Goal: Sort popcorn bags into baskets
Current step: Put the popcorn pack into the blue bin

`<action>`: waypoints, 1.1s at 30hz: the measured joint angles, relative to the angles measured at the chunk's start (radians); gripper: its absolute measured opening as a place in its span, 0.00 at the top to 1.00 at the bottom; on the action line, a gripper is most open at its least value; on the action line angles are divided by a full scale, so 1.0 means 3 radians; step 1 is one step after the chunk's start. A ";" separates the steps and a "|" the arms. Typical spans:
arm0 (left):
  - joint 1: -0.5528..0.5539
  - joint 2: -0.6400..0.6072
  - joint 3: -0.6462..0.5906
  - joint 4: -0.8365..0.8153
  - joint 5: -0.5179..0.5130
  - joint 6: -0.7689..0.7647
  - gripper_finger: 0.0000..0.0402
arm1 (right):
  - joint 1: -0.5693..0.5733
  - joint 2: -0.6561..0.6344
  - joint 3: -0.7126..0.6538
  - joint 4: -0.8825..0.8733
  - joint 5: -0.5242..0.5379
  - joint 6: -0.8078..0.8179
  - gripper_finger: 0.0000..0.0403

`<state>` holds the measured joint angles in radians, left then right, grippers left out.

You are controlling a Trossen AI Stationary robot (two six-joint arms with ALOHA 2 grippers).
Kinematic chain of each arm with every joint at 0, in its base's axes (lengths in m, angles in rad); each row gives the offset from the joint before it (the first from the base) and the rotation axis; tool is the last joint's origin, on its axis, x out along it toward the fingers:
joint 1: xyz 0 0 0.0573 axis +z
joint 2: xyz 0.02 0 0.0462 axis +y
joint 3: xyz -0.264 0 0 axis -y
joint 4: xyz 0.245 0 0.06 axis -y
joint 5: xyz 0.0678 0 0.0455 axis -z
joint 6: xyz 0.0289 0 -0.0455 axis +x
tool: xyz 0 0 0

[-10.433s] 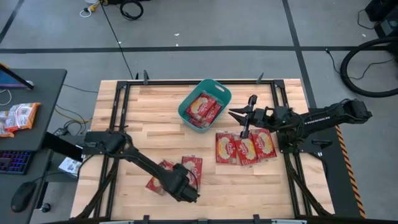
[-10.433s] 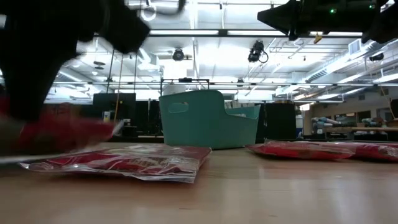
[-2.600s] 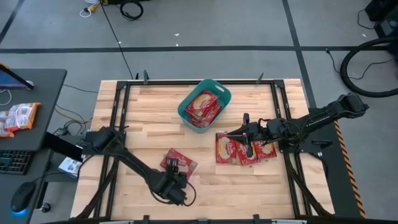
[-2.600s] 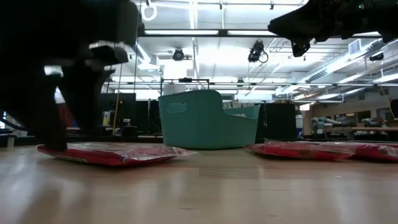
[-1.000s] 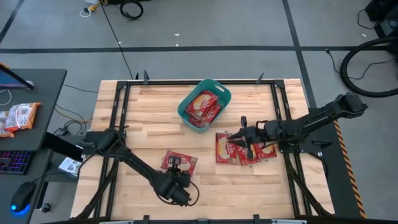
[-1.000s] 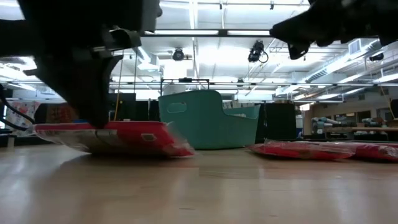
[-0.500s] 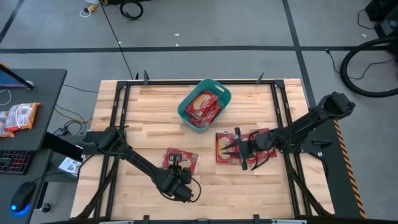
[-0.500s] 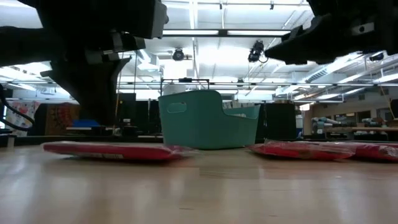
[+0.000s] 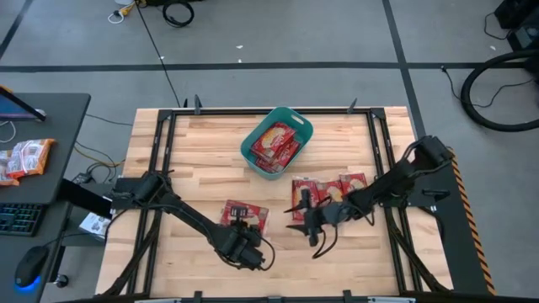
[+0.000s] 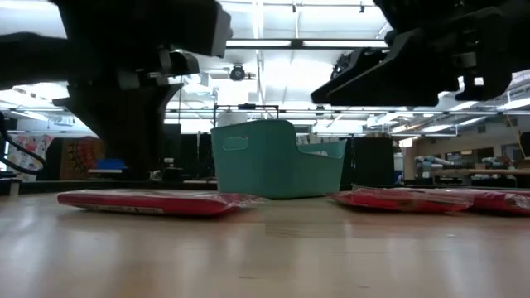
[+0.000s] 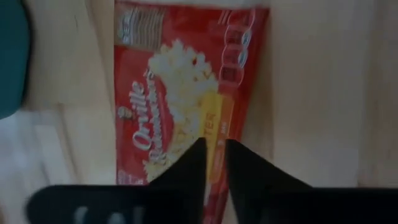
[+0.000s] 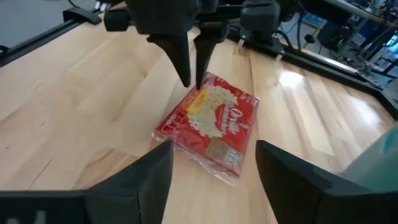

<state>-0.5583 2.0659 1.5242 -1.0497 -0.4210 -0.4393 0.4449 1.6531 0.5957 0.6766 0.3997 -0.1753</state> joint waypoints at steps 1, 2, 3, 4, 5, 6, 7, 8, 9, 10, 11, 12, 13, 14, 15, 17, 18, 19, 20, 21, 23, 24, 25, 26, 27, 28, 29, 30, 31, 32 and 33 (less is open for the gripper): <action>-0.0003 -0.0001 0.0000 0.0045 0.0000 -0.0005 0.80 | 0.0000 0.0046 0.0031 0.0000 0.0000 0.0002 0.41; -0.0006 -0.0001 0.0000 0.0098 -0.0001 -0.0012 0.76 | 0.0000 0.0091 0.0062 0.0003 0.0000 0.0009 0.40; -0.0006 0.0005 0.0000 0.0134 0.0000 -0.0049 0.72 | -0.0001 0.0130 0.0082 0.0006 0.0000 0.0033 0.40; -0.0006 0.0018 0.0000 0.0139 -0.0001 -0.0091 0.68 | -0.0001 0.0160 0.0091 0.0001 0.0001 0.0063 0.39; -0.0008 0.0041 -0.0002 0.0125 0.0004 -0.0141 0.64 | -0.0001 0.0187 0.0103 -0.0005 0.0001 0.0093 0.39; -0.0008 0.0065 -0.0020 0.0125 0.0030 -0.0158 0.61 | -0.0001 0.0214 0.0114 0.0006 0.0001 0.0128 0.39; -0.0006 0.0077 -0.0048 0.0124 0.0077 -0.0156 0.59 | -0.0001 0.0219 0.0117 0.0002 0.0001 0.0142 0.39; -0.0006 0.0079 -0.0085 0.0111 0.0099 -0.0158 0.57 | -0.0001 0.0217 0.0117 -0.0004 0.0000 0.0146 0.39; -0.0006 0.0077 -0.0120 0.0109 0.0106 -0.0169 0.56 | -0.0001 0.0217 0.0117 0.0003 -0.0001 0.0149 0.39; -0.0006 0.0076 -0.0146 0.0097 0.0111 -0.0185 0.55 | -0.0001 0.0211 0.0117 -0.0007 0.0000 0.0149 0.40; -0.0007 0.0078 -0.0154 0.0039 0.0113 -0.0219 0.55 | 0.0000 0.0205 0.0117 -0.0019 0.0000 0.0149 0.40; -0.0011 0.0078 -0.0155 -0.0014 0.0114 -0.0243 0.55 | 0.0000 0.0203 0.0117 -0.0013 0.0000 0.0148 0.40; -0.0018 0.0076 -0.0155 -0.0074 0.0111 -0.0248 0.55 | 0.0000 0.0200 0.0117 -0.0010 0.0000 0.0148 0.40; -0.0022 0.0075 -0.0155 -0.0090 0.0109 -0.0246 0.55 | 0.0000 0.0200 0.0117 -0.0010 0.0000 0.0146 0.40; -0.0024 0.0075 -0.0155 -0.0088 0.0105 -0.0241 0.56 | 0.0000 0.0200 0.0117 -0.0010 0.0000 0.0146 0.40; -0.0044 0.0076 -0.0155 -0.0099 0.0081 -0.0213 0.57 | 0.0000 0.0200 0.0117 0.0007 0.0000 0.0146 0.40; -0.0045 0.0076 -0.0156 -0.0100 0.0076 -0.0181 0.58 | 0.0000 0.0198 0.0117 0.0011 0.0000 0.0148 0.40; -0.0045 0.0076 -0.0165 -0.0092 0.0076 -0.0163 0.59 | 0.0000 0.0198 0.0117 0.0011 -0.0001 0.0148 0.40; -0.0047 0.0076 -0.0191 -0.0063 0.0075 -0.0161 0.60 | 0.0000 0.0198 0.0117 0.0011 -0.0006 0.0149 0.40; -0.0047 0.0075 -0.0224 -0.0044 0.0076 -0.0166 0.61 | 0.0000 0.0198 0.0117 0.0014 -0.0015 0.0149 0.40; -0.0046 0.0075 -0.0311 -0.0036 0.0101 -0.0160 0.63 | 0.0000 0.0198 0.0117 0.0015 -0.0018 0.0145 0.40; -0.0050 0.0075 -0.0350 -0.0023 0.0107 -0.0159 0.64 | 0.0000 0.0198 0.0117 0.0016 -0.0018 0.0144 0.40; -0.0051 0.0075 -0.0386 -0.0015 0.0095 -0.0163 0.65 | 0.0000 0.0198 0.0117 0.0024 -0.0018 0.0144 0.40; -0.0050 0.0072 -0.0416 -0.0014 0.0064 -0.0174 0.66 | 0.0000 0.0198 0.0117 0.0028 -0.0019 0.0139 0.40; -0.0051 0.0071 -0.0430 -0.0014 0.0025 -0.0180 0.67 | 0.0000 0.0198 0.0117 0.0033 -0.0025 0.0138 0.40; -0.0053 0.0071 -0.0437 -0.0011 0.0002 -0.0180 0.68 | 0.0000 0.0198 0.0117 0.0034 -0.0028 0.0137 0.40; -0.0053 0.0071 -0.0438 -0.0006 -0.0001 -0.0168 0.70 | 0.0000 0.0198 0.0117 0.0034 -0.0040 0.0137 0.40; -0.0053 0.0071 -0.0439 0.0002 -0.0001 -0.0151 0.72 | -0.0001 0.0198 0.0117 0.0034 -0.0075 0.0137 0.40; -0.0052 0.0071 -0.0440 0.0011 -0.0002 -0.0141 0.75 | -0.0001 0.0198 0.0117 0.0034 -0.0107 0.0137 0.40; -0.0052 0.0071 -0.0440 0.0016 -0.0005 -0.0140 0.79 | 0.0000 0.0198 0.0117 0.0034 -0.0130 0.0137 0.40; -0.0052 0.0071 -0.0440 0.0018 -0.0005 -0.0140 0.84 | 0.0000 0.0198 0.0117 0.0034 -0.0153 0.0133 0.40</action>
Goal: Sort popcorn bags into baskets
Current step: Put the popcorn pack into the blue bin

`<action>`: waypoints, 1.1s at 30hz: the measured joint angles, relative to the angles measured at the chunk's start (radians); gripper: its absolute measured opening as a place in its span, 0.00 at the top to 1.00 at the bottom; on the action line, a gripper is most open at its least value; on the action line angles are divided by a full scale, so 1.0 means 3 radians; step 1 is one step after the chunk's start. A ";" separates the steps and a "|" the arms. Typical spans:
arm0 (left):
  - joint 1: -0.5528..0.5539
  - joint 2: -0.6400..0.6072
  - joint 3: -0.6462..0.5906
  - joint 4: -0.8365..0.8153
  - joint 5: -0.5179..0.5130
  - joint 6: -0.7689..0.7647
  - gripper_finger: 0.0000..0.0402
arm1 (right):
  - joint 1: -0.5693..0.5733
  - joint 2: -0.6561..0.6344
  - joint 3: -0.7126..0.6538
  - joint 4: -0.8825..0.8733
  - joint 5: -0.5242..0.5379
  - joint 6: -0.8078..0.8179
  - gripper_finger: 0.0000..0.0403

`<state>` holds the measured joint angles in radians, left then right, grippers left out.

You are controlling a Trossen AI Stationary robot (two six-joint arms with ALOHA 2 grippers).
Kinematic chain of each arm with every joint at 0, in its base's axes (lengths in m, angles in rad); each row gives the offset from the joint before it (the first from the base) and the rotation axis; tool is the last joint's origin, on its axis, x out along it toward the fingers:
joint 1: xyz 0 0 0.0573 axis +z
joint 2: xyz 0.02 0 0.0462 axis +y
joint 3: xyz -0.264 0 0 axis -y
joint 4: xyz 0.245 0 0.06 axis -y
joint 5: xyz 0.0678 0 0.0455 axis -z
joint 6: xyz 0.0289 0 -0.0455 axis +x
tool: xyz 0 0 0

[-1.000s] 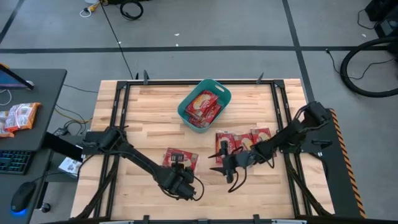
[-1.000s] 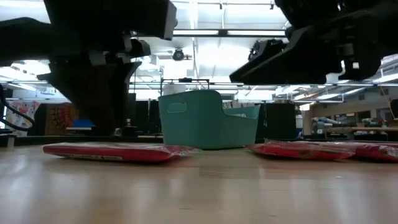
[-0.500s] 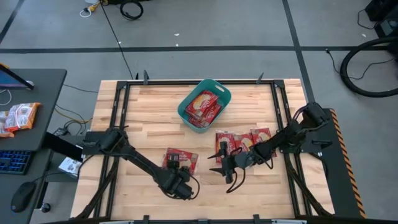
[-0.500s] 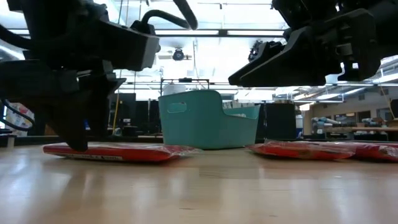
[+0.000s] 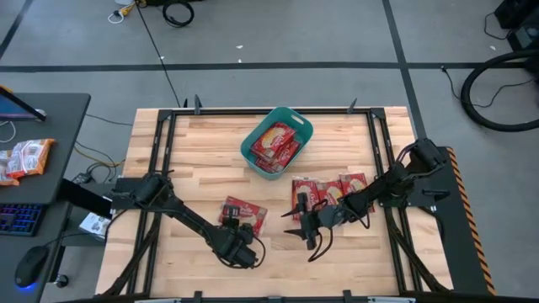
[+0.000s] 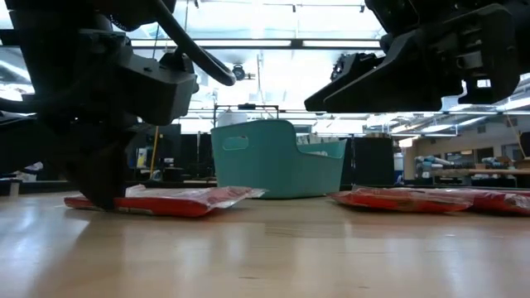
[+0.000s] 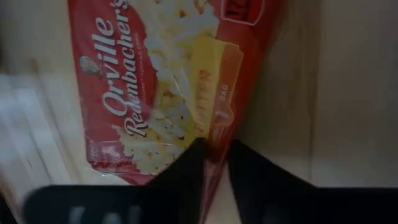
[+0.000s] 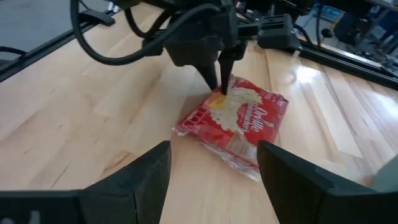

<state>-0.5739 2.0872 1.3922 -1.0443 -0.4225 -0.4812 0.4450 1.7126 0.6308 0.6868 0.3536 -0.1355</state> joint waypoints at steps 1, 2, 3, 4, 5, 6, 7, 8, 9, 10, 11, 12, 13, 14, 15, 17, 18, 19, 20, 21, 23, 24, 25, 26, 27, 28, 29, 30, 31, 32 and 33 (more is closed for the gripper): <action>-0.0001 0.0000 0.0000 0.0000 0.0000 0.0002 0.89 | 0.0000 0.0001 0.0000 0.0000 -0.0019 -0.0024 0.40; -0.0003 0.0001 0.0000 0.0000 0.0001 0.0004 0.94 | 0.0000 0.0001 0.0000 0.0001 -0.0025 -0.0070 0.40; -0.0005 0.0001 0.0000 0.0000 -0.0006 0.0005 0.97 | 0.0000 0.0003 0.0000 0.0001 -0.0025 -0.0129 0.40; -0.0006 0.0001 0.0000 0.0000 -0.0012 0.0005 0.97 | 0.0000 0.0004 0.0000 0.0001 -0.0025 -0.0173 0.40; -0.0006 0.0001 0.0000 0.0000 -0.0018 0.0005 0.98 | 0.0000 0.0004 0.0000 0.0001 -0.0024 -0.0218 0.40; -0.0006 0.0001 0.0000 0.0000 -0.0018 0.0005 0.98 | 0.0000 0.0004 0.0000 0.0001 -0.0019 -0.0269 0.40; -0.0006 -0.0001 0.0000 0.0000 -0.0017 0.0004 0.99 | 0.0000 0.0005 0.0002 0.0000 0.0005 -0.0331 0.40; -0.0006 -0.0008 0.0000 0.0000 -0.0011 0.0004 0.99 | 0.0005 0.0006 0.0010 -0.0006 0.0048 -0.0385 0.40; -0.0004 -0.0017 0.0002 -0.0005 -0.0003 -0.0005 0.99 | 0.0009 0.0008 0.0019 -0.0004 0.0075 -0.0445 0.40; -0.0002 -0.0028 0.0022 -0.0028 0.0005 -0.0012 0.99 | 0.0014 0.0008 0.0024 -0.0001 0.0097 -0.0518 0.40; -0.0001 -0.0041 0.0045 -0.0045 0.0011 -0.0015 0.99 | 0.0021 0.0008 0.0030 -0.0001 0.0121 -0.0585 0.40; -0.0001 -0.0056 0.0070 -0.0062 0.0013 -0.0015 0.99 | 0.0025 0.0008 0.0031 0.0000 0.0142 -0.0639 0.40; -0.0001 -0.0073 0.0092 -0.0068 0.0013 -0.0014 0.99 | 0.0025 0.0008 0.0031 0.0000 0.0147 -0.0690 0.40; -0.0001 -0.0090 0.0105 -0.0068 0.0012 -0.0012 0.99 | 0.0024 0.0008 0.0031 0.0001 0.0147 -0.0727 0.40; -0.0002 -0.0105 0.0114 -0.0064 0.0011 -0.0003 0.99 | 0.0024 0.0008 0.0031 0.0002 0.0149 -0.0747 0.40; -0.0001 -0.0130 0.0114 -0.0041 0.0010 0.0009 0.99 | 0.0015 0.0008 0.0031 0.0002 0.0135 -0.0757 0.40; -0.0001 -0.0135 0.0114 -0.0041 0.0010 0.0010 0.99 | 0.0012 0.0008 0.0031 0.0000 0.0135 -0.0759 0.40; 0.0002 -0.0136 0.0114 -0.0037 0.0011 0.0010 0.99 | 0.0011 0.0008 0.0031 0.0000 0.0134 -0.0774 0.40; 0.0003 -0.0136 0.0114 -0.0035 0.0013 0.0009 1.00 | 0.0011 0.0008 0.0031 0.0000 0.0135 -0.0791 0.40; 0.0004 -0.0136 0.0114 -0.0028 0.0013 0.0008 1.00 | 0.0010 0.0008 0.0031 0.0000 0.0127 -0.0799 0.40; 0.0005 -0.0136 0.0114 0.0025 0.0009 0.0009 1.00 | 0.0007 0.0008 0.0031 0.0000 0.0051 -0.0797 0.40; 0.0005 -0.0136 0.0114 0.0056 0.0010 0.0008 1.00 | 0.0004 0.0008 0.0031 0.0000 0.0035 -0.0789 0.40; 0.0007 -0.0136 0.0115 0.0079 0.0004 0.0009 1.00 | -0.0001 0.0008 0.0031 0.0001 0.0016 -0.0781 0.40; 0.0011 -0.0136 0.0116 0.0083 -0.0002 0.0009 1.00 | -0.0004 0.0018 0.0031 0.0005 0.0013 -0.0779 0.40; 0.0013 -0.0136 0.0116 0.0079 -0.0003 0.0008 1.00 | -0.0009 0.0050 0.0032 0.0043 0.0016 -0.0779 0.40; 0.0015 -0.0136 0.0116 0.0079 -0.0002 0.0009 1.00 | -0.0010 0.0082 0.0033 0.0081 0.0033 -0.0788 0.40; 0.0022 -0.0136 0.0116 0.0083 -0.0004 0.0010 1.00 | -0.0012 0.0134 0.0039 0.0130 0.0036 -0.0801 0.40; 0.0029 -0.0136 0.0116 0.0085 -0.0005 0.0010 1.00 | -0.0025 0.0208 0.0091 0.0149 0.0027 -0.0802 0.40; 0.0035 -0.0136 0.0116 0.0091 -0.0007 0.0010 1.00 | -0.0031 0.0276 0.0152 0.0132 0.0015 -0.0802 0.40; 0.0047 -0.0136 0.0116 0.0094 -0.0009 0.0010 1.00 | -0.0032 0.0346 0.0217 0.0078 0.0015 -0.0795 0.40; 0.0056 -0.0136 0.0116 0.0095 -0.0008 0.0010 1.00 | -0.0036 0.0416 0.0309 0.0003 0.0013 -0.0799 0.40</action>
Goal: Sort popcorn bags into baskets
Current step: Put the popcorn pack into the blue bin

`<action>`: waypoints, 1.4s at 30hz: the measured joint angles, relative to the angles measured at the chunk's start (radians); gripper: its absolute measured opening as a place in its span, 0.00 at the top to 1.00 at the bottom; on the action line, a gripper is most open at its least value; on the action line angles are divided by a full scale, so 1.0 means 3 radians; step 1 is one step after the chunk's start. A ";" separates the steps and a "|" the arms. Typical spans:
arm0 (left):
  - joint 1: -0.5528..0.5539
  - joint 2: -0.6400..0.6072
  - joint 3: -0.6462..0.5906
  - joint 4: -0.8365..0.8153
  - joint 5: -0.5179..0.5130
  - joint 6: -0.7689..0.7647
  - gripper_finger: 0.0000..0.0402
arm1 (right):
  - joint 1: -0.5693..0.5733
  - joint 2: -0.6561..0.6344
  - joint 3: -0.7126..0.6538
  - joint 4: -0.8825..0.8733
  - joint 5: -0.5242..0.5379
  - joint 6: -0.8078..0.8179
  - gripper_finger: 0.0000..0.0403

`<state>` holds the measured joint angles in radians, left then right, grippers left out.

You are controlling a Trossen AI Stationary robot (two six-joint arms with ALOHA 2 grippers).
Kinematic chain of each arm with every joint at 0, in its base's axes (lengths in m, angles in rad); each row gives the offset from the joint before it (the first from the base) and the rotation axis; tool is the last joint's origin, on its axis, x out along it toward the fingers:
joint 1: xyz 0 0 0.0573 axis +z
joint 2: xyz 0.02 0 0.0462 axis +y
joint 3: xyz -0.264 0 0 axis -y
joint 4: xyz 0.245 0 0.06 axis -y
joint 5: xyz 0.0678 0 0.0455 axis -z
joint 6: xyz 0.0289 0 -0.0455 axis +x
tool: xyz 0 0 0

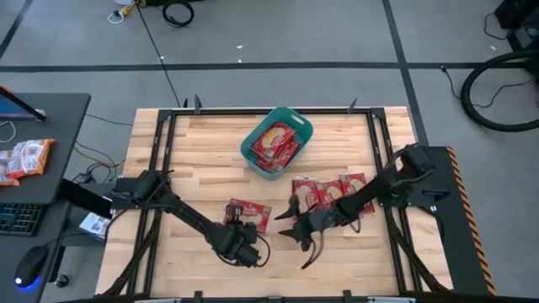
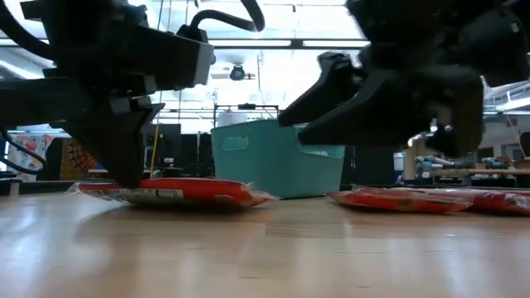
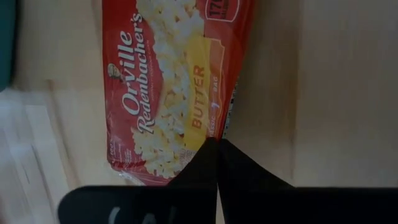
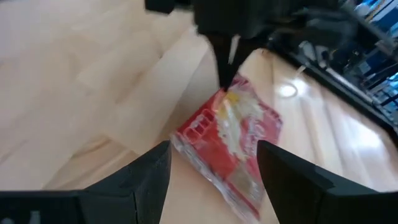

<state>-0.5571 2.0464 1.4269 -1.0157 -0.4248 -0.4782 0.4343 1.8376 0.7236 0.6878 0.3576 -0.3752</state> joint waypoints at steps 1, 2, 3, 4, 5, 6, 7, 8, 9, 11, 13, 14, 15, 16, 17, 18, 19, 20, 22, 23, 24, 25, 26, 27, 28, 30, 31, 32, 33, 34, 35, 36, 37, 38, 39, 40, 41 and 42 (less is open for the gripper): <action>0.0000 0.0000 0.0000 0.0003 -0.0001 0.0000 1.00 | -0.0001 0.0067 0.0088 -0.0087 0.0001 -0.0020 0.40; 0.0001 0.0000 0.0000 0.0007 0.0004 -0.0001 1.00 | 0.0001 0.0136 0.0178 -0.0174 0.0008 -0.0045 0.40; 0.0000 0.0000 0.0000 0.0008 0.0005 -0.0005 1.00 | 0.0003 0.0192 0.0270 -0.0261 0.0048 -0.0083 0.40; 0.0000 -0.0001 0.0000 0.0008 0.0005 -0.0016 1.00 | 0.0004 0.0250 0.0356 -0.0349 0.0110 -0.0120 0.40; 0.0000 -0.0001 0.0001 0.0011 0.0005 -0.0024 1.00 | 0.0004 0.0302 0.0435 -0.0418 0.0161 -0.0147 0.40; 0.0000 -0.0005 0.0001 0.0010 0.0007 -0.0027 1.00 | 0.0004 0.0342 0.0492 -0.0497 0.0205 -0.0158 0.40; 0.0000 -0.0022 0.0000 0.0007 0.0009 -0.0038 1.00 | 0.0003 0.0385 0.0542 -0.0550 0.0233 -0.0156 0.40; 0.0000 -0.0043 0.0001 0.0010 0.0007 -0.0053 1.00 | 0.0000 0.0424 0.0584 -0.0565 0.0237 -0.0152 0.40; 0.0000 -0.0067 0.0003 0.0016 -0.0003 -0.0080 1.00 | 0.0000 0.0449 0.0593 -0.0570 0.0237 -0.0153 0.40; -0.0001 -0.0121 0.0004 0.0018 -0.0024 -0.0130 1.00 | 0.0004 0.0515 0.0600 -0.0487 0.0260 -0.0170 0.40; 0.0000 -0.0168 0.0004 0.0030 -0.0054 -0.0165 1.00 | 0.0005 0.0581 0.0599 -0.0427 0.0356 -0.0225 0.40; 0.0000 -0.0190 0.0005 0.0057 -0.0058 -0.0194 1.00 | 0.0006 0.0602 0.0599 -0.0406 0.0419 -0.0257 0.40; 0.0000 -0.0206 0.0005 0.0073 -0.0072 -0.0202 1.00 | 0.0006 0.0633 0.0597 -0.0319 0.0483 -0.0297 0.40; 0.0000 -0.0215 0.0005 0.0079 -0.0077 -0.0202 1.00 | 0.0005 0.0654 0.0599 -0.0242 0.0542 -0.0332 0.40; 0.0000 -0.0219 0.0005 0.0107 -0.0079 -0.0201 1.00 | 0.0006 0.0677 0.0599 -0.0174 0.0587 -0.0369 0.40; 0.0000 -0.0219 0.0005 0.0147 -0.0079 -0.0201 1.00 | 0.0006 0.0694 0.0599 -0.0092 0.0589 -0.0398 0.40; 0.0000 -0.0219 0.0005 0.0161 -0.0079 -0.0199 1.00 | 0.0003 0.0697 0.0595 -0.0068 0.0589 -0.0412 0.40; 0.0000 -0.0218 0.0005 0.0160 -0.0077 -0.0194 1.00 | -0.0018 0.0722 0.0597 0.0017 0.0587 -0.0410 0.41; -0.0001 -0.0218 0.0005 0.0203 -0.0078 -0.0186 1.00 | -0.0046 0.0733 0.0594 0.0037 0.0579 -0.0413 0.45; 0.0000 -0.0217 0.0005 0.0219 -0.0079 -0.0186 1.00 | -0.0062 0.0744 0.0593 0.0046 0.0541 -0.0415 0.48; 0.0000 -0.0217 0.0005 0.0220 -0.0088 -0.0184 1.00 | -0.0075 0.0746 0.0593 0.0048 0.0491 -0.0402 0.52; 0.0000 -0.0217 0.0005 0.0224 -0.0089 -0.0178 1.00 | -0.0088 0.0746 0.0593 0.0044 0.0471 -0.0371 0.56; 0.0000 -0.0217 0.0005 0.0225 -0.0089 -0.0174 1.00 | -0.0094 0.0746 0.0593 0.0044 0.0450 -0.0339 0.60; 0.0000 -0.0217 0.0005 0.0229 -0.0089 -0.0174 1.00 | -0.0101 0.0746 0.0593 0.0044 0.0418 -0.0329 0.65; 0.0000 -0.0217 0.0005 0.0240 -0.0090 -0.0174 1.00 | -0.0106 0.0746 0.0593 0.0038 0.0384 -0.0324 0.69; 0.0000 -0.0218 0.0005 0.0253 -0.0093 -0.0184 0.97 | -0.0106 0.0746 0.0593 0.0027 0.0377 -0.0330 0.78; 0.0000 -0.0236 0.0002 0.0248 -0.0120 -0.0217 0.96 | -0.0106 0.0746 0.0593 0.0024 0.0378 -0.0331 0.82; -0.0002 -0.0267 0.0000 0.0239 -0.0156 -0.0265 0.93 | -0.0106 0.0744 0.0593 0.0014 0.0383 -0.0332 0.86; -0.0003 -0.0314 0.0000 0.0250 -0.0172 -0.0312 0.91 | -0.0106 0.0732 0.0593 -0.0024 0.0395 -0.0333 0.90; -0.0003 -0.0367 0.0000 0.0254 -0.0211 -0.0348 0.88 | -0.0106 0.0716 0.0593 -0.0070 0.0414 -0.0337 0.94; -0.0003 -0.0421 0.0000 0.0253 -0.0246 -0.0379 0.85 | -0.0106 0.0688 0.0593 -0.0139 0.0438 -0.0344 0.96; -0.0010 -0.0474 0.0000 0.0264 -0.0285 -0.0395 0.82 | -0.0103 0.0650 0.0593 -0.0216 0.0471 -0.0345 0.97; -0.0019 -0.0528 0.0000 0.0288 -0.0330 -0.0418 0.80 | -0.0102 0.0605 0.0593 -0.0293 0.0507 -0.0338 0.98; -0.0030 -0.0580 0.0000 0.0307 -0.0381 -0.0458 0.77 | -0.0102 0.0555 0.0593 -0.0363 0.0538 -0.0327 0.97; -0.0037 -0.0629 0.0001 0.0332 -0.0427 -0.0478 0.74 | -0.0102 0.0505 0.0593 -0.0430 0.0564 -0.0308 0.97; -0.0045 -0.0667 0.0002 0.0369 -0.0470 -0.0487 0.72 | -0.0102 0.0455 0.0595 -0.0492 0.0568 -0.0274 0.96; -0.0049 -0.0690 0.0003 0.0420 -0.0504 -0.0488 0.69 | -0.0103 0.0400 0.0595 -0.0564 0.0566 -0.0221 0.96; -0.0051 -0.0694 0.0005 0.0479 -0.0510 -0.0480 0.67 | -0.0111 0.0349 0.0593 -0.0607 0.0566 -0.0148 0.97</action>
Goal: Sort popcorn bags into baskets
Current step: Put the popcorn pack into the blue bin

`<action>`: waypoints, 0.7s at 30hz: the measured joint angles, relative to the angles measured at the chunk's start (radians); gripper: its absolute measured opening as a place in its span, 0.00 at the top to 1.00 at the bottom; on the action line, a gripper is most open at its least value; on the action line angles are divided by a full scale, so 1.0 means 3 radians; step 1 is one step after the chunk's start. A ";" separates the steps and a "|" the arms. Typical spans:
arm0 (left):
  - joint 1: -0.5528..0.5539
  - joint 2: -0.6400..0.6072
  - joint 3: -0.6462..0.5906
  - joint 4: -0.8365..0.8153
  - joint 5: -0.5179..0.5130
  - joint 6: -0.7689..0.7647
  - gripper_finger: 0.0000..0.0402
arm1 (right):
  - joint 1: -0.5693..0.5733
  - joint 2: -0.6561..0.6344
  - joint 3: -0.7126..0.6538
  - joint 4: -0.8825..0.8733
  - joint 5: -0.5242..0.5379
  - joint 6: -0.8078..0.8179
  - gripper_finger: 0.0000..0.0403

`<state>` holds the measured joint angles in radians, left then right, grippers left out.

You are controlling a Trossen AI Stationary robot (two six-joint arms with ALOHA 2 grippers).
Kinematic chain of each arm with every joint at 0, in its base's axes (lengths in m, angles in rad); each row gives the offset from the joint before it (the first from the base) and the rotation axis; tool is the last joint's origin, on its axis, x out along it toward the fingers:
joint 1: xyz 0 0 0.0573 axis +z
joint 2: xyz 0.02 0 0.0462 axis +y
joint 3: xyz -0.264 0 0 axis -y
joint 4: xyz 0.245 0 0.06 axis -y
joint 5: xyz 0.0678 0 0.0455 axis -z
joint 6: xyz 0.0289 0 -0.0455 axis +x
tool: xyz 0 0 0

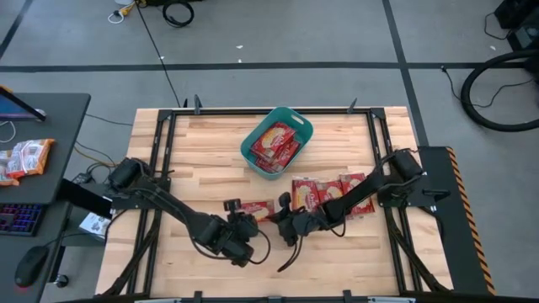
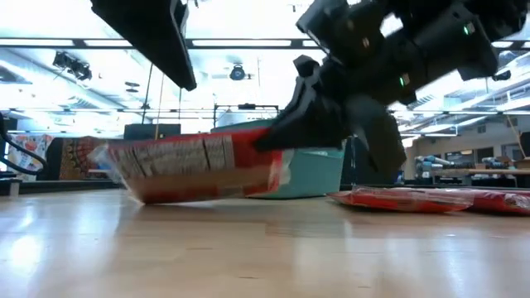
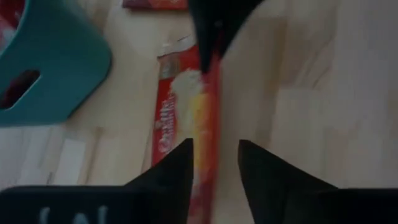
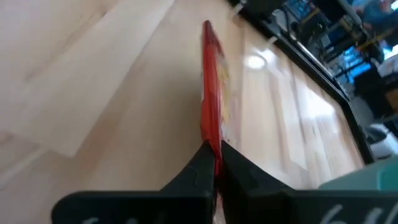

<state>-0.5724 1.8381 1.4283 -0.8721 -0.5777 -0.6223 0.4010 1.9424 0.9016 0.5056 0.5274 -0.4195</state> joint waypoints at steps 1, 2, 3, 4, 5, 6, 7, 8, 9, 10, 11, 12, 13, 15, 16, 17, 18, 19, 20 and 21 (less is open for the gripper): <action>0.0000 0.0000 0.0001 0.0048 0.0002 0.0012 0.65 | -0.0012 -0.0053 0.0000 -0.0031 -0.0011 0.0076 0.97; 0.0001 0.0002 0.0000 0.0061 0.0003 0.0016 0.63 | -0.0020 -0.0108 0.0000 -0.0072 -0.0016 0.0163 0.98; 0.0003 0.0017 0.0000 0.0059 0.0002 0.0015 0.61 | -0.0028 -0.0155 0.0000 -0.0090 -0.0021 0.0257 0.98; 0.0015 0.0036 0.0001 0.0064 0.0002 0.0012 0.59 | -0.0037 -0.0206 0.0000 -0.0113 -0.0058 0.0359 0.98; 0.0027 0.0060 0.0001 0.0044 0.0003 0.0009 0.57 | -0.0048 -0.0255 0.0000 -0.0150 -0.0087 0.0477 0.98; 0.0042 0.0091 -0.0001 0.0018 0.0003 0.0008 0.56 | -0.0060 -0.0302 0.0000 -0.0176 -0.0125 0.0590 0.98; 0.0053 0.0099 -0.0005 0.0016 0.0003 0.0002 0.54 | -0.0068 -0.0344 0.0000 -0.0194 -0.0171 0.0698 0.98; 0.0064 0.0099 -0.0005 0.0000 0.0001 0.0000 0.53 | -0.0083 -0.0386 0.0000 -0.0218 -0.0224 0.0804 0.98; 0.0077 0.0096 -0.0005 0.0001 0.0003 -0.0003 0.52 | -0.0097 -0.0428 0.0000 -0.0246 -0.0292 0.0885 0.98; 0.0094 0.0098 -0.0001 0.0003 0.0003 -0.0004 0.52 | -0.0108 -0.0466 0.0000 -0.0270 -0.0370 0.0958 0.98; 0.0110 0.0104 -0.0001 -0.0006 0.0012 -0.0007 0.52 | -0.0121 -0.0505 0.0000 -0.0285 -0.0445 0.1019 0.98; 0.0119 0.0108 -0.0002 -0.0035 0.0016 -0.0007 0.52 | -0.0131 -0.0537 0.0000 -0.0299 -0.0519 0.1074 0.98; 0.0129 0.0109 -0.0002 -0.0065 0.0032 -0.0008 0.52 | -0.0140 -0.0566 0.0000 -0.0307 -0.0558 0.1140 0.98; 0.0155 0.0109 -0.0002 -0.0068 0.0103 0.0007 0.55 | -0.0150 -0.0626 0.0000 -0.0352 -0.0593 0.1283 0.98; 0.0166 0.0118 -0.0002 -0.0077 0.0149 0.0015 0.57 | -0.0161 -0.0649 0.0000 -0.0371 -0.0606 0.1329 0.98; 0.0179 0.0125 -0.0002 -0.0081 0.0188 0.0016 0.60 | -0.0167 -0.0673 0.0000 -0.0386 -0.0631 0.1367 0.98; 0.0183 0.0130 -0.0002 -0.0087 0.0221 0.0016 0.63 | -0.0173 -0.0697 0.0000 -0.0394 -0.0648 0.1389 0.98; 0.0184 0.0131 -0.0002 -0.0105 0.0243 0.0017 0.67 | -0.0174 -0.0719 0.0000 -0.0391 -0.0662 0.1394 0.98; 0.0184 0.0130 -0.0002 -0.0127 0.0247 0.0018 0.71 | -0.0174 -0.0742 0.0000 -0.0386 -0.0672 0.1394 0.98; 0.0184 0.0130 -0.0002 -0.0149 0.0252 0.0018 0.75 | -0.0174 -0.0759 0.0000 -0.0382 -0.0673 0.1393 0.98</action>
<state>-0.5171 1.8771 1.4277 -0.9167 -0.5023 -0.6170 0.3489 1.7148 0.9016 0.3911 0.3254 -0.0015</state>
